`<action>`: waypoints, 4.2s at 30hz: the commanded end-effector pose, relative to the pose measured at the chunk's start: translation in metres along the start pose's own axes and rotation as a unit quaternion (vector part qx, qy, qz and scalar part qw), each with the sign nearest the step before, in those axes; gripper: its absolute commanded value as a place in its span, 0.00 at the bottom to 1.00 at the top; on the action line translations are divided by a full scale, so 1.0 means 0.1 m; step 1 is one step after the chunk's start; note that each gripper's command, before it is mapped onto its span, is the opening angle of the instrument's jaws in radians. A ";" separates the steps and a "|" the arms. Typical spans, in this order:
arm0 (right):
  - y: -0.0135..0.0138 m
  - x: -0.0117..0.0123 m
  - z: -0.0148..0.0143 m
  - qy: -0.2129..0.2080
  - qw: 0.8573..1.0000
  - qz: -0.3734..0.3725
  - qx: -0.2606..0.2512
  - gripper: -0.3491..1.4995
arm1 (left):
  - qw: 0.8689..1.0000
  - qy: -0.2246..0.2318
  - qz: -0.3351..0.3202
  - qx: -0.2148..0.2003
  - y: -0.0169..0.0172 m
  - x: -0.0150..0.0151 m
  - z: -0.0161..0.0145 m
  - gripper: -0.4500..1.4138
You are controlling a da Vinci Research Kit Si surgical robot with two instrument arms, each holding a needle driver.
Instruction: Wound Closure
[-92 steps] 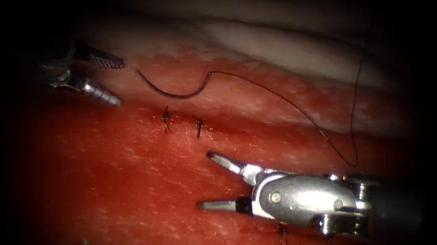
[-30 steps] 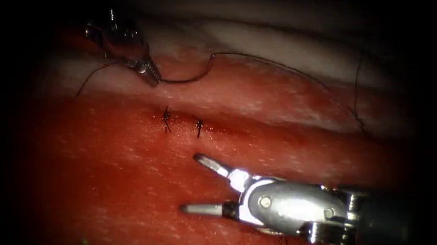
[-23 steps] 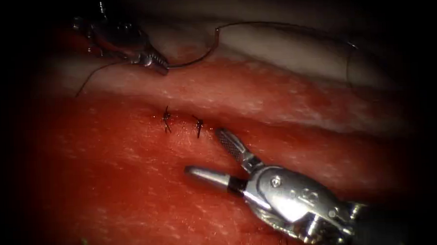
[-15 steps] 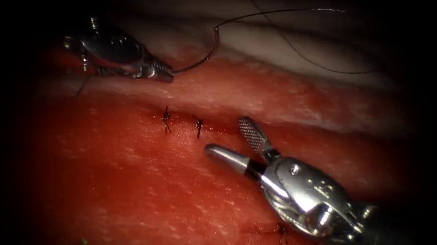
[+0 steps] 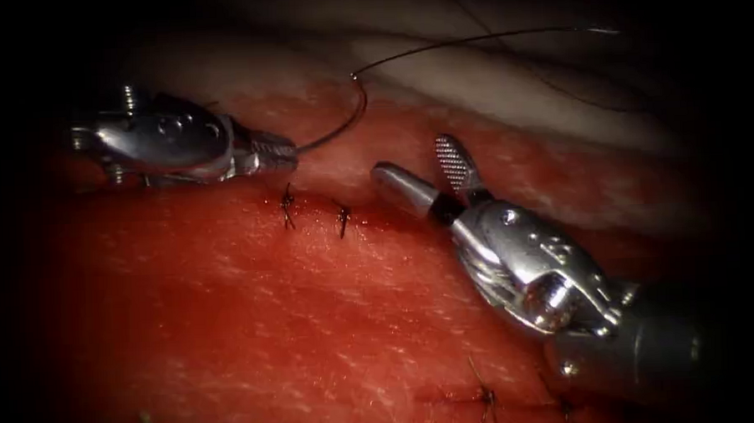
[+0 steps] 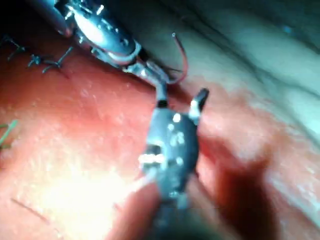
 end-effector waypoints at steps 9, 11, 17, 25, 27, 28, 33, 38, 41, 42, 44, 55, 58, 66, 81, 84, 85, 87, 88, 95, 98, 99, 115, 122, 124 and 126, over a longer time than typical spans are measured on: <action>-0.027 -0.004 0.028 0.013 1.000 0.006 -0.012 0.70 | 1.000 0.012 -0.006 0.007 0.016 0.002 0.004 0.05; -0.037 -0.006 0.034 0.015 1.000 0.011 -0.015 0.71 | 1.000 0.012 -0.002 0.009 0.020 0.003 0.004 0.05; -0.051 -0.004 0.041 0.022 1.000 -0.011 -0.017 0.71 | 1.000 0.011 0.003 0.010 0.024 0.005 0.003 0.05; -0.055 -0.001 0.037 0.034 0.999 -0.030 -0.024 0.53 | 1.000 0.013 0.007 0.011 0.021 0.005 -0.001 0.05; -0.054 -0.001 0.034 0.035 0.998 -0.036 -0.024 0.53 | 1.000 0.013 0.006 0.011 0.020 0.006 -0.001 0.05; -0.055 0.000 0.033 0.036 0.998 -0.038 -0.024 0.51 | 1.000 0.014 0.008 0.012 0.021 0.006 -0.001 0.05; -0.055 -0.001 0.031 0.039 0.998 -0.038 -0.024 0.00 | 1.000 0.013 0.013 0.013 0.022 0.006 -0.002 0.05; -0.055 0.000 0.031 0.038 0.998 -0.038 -0.022 0.00 | 0.999 0.011 0.031 0.014 0.030 0.009 -0.006 0.18; -0.053 0.000 0.030 0.040 0.998 -0.040 -0.017 0.00 | 0.997 0.016 0.073 0.012 0.033 0.014 -0.006 0.44; -0.052 0.001 0.029 0.039 0.998 -0.049 -0.016 0.00 | 0.998 0.024 0.060 -0.004 0.032 0.016 -0.007 0.49; -0.049 0.001 0.028 0.040 0.997 -0.070 -0.015 0.00 | 0.995 0.052 0.015 -0.090 0.027 0.020 -0.015 0.60; -0.027 0.018 0.022 0.020 0.984 -0.126 0.123 0.00 | 0.965 0.092 -0.053 -0.240 0.024 0.041 -0.075 0.66; -0.021 0.022 0.020 -0.006 0.966 -0.135 0.218 0.00 | 0.959 0.096 -0.061 -0.260 0.014 0.051 -0.089 0.66; -0.005 0.022 0.012 -0.047 0.898 -0.197 0.390 0.00 | 0.940 0.104 -0.063 -0.319 0.014 0.049 -0.084 0.59; 0.029 0.051 0.009 0.028 0.818 -0.362 0.446 0.00 | 0.959 0.056 -0.037 -0.275 0.053 0.018 -0.023 0.18; 0.037 0.055 0.018 0.046 0.800 -0.402 0.443 0.00 | 0.964 0.042 -0.040 -0.260 0.063 0.003 0.010 0.14; 0.038 0.055 0.019 0.048 0.799 -0.405 0.443 0.00 | 0.965 0.041 -0.038 -0.256 0.065 -0.001 0.019 0.15; 0.040 0.054 0.025 0.050 0.796 -0.411 0.441 0.00 | 0.966 0.040 -0.039 -0.252 0.066 -0.005 0.032 0.18; 0.040 0.053 0.027 0.053 0.796 -0.413 0.439 0.00 | 0.967 0.040 -0.038 -0.249 0.065 -0.006 0.037 0.19; 0.045 0.047 0.044 0.080 0.792 -0.422 0.434 0.00 | 0.971 0.037 -0.046 -0.232 0.065 -0.020 0.084 0.19; 0.045 0.046 0.050 0.098 0.792 -0.424 0.429 0.00 | 0.972 0.033 -0.055 -0.228 0.070 -0.025 0.101 0.20; 0.045 0.044 0.053 0.112 0.791 -0.421 0.429 0.00 | 0.973 0.027 -0.053 -0.224 0.073 -0.028 0.108 0.20; 0.034 0.021 0.074 0.158 0.764 -0.433 0.450 0.00 | 0.969 -0.016 -0.063 -0.239 0.095 -0.075 0.121 0.29; 0.030 0.004 0.077 0.174 0.752 -0.454 0.445 0.00 | 0.968 -0.017 -0.065 -0.241 0.098 -0.076 0.114 0.31; 0.031 0.001 0.076 0.176 0.750 -0.458 0.444 0.00 | 0.968 -0.017 -0.065 -0.242 0.098 -0.076 0.113 0.31; 0.032 -0.002 0.076 0.177 0.749 -0.458 0.444 0.00 | 0.968 -0.017 -0.065 -0.242 0.098 -0.076 0.113 0.32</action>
